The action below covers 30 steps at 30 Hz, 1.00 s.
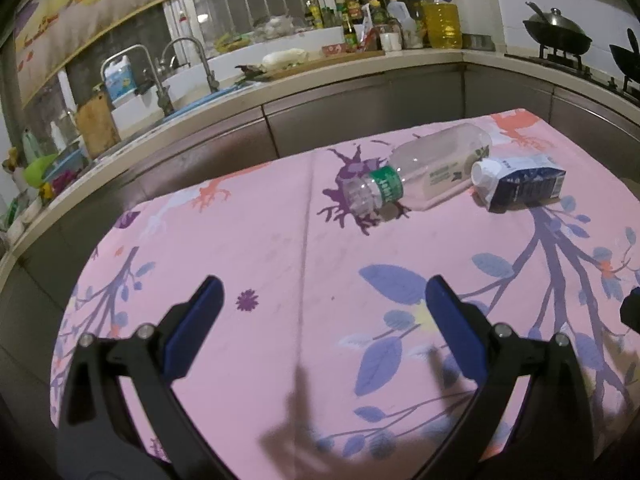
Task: Collect trash
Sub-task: 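Lower both tools toward the clear bottle and the blue milk carton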
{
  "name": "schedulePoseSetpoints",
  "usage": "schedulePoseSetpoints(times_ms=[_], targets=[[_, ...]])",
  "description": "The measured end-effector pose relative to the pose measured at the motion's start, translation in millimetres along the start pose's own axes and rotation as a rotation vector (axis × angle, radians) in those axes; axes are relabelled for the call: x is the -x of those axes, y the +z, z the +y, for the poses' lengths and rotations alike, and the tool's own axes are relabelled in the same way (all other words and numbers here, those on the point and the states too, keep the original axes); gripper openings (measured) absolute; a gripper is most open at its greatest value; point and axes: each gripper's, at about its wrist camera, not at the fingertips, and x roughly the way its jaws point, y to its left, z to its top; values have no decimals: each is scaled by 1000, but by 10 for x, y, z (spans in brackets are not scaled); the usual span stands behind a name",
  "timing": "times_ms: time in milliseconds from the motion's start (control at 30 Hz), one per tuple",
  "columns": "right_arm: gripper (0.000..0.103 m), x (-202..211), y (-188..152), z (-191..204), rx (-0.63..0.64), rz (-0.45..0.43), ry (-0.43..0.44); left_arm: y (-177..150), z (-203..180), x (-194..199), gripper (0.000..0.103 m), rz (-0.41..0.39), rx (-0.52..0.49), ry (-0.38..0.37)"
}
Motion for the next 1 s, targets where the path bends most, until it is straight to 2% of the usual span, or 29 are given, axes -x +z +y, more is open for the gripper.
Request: schedulePoseSetpoints(times_ms=[133, 200, 500, 1000], targets=[[57, -16, -12, -2, -6, 8, -1, -21, 36, -87, 97, 29, 2, 12], [57, -19, -12, 8, -2, 10, -3, -24, 69, -125, 97, 44, 14, -7], [57, -133, -25, 101, 21, 41, -13, -58, 219, -235, 97, 65, 49, 1], [57, -320, -14, 251, 61, 83, -23, -88, 440, -447, 97, 123, 97, -40]])
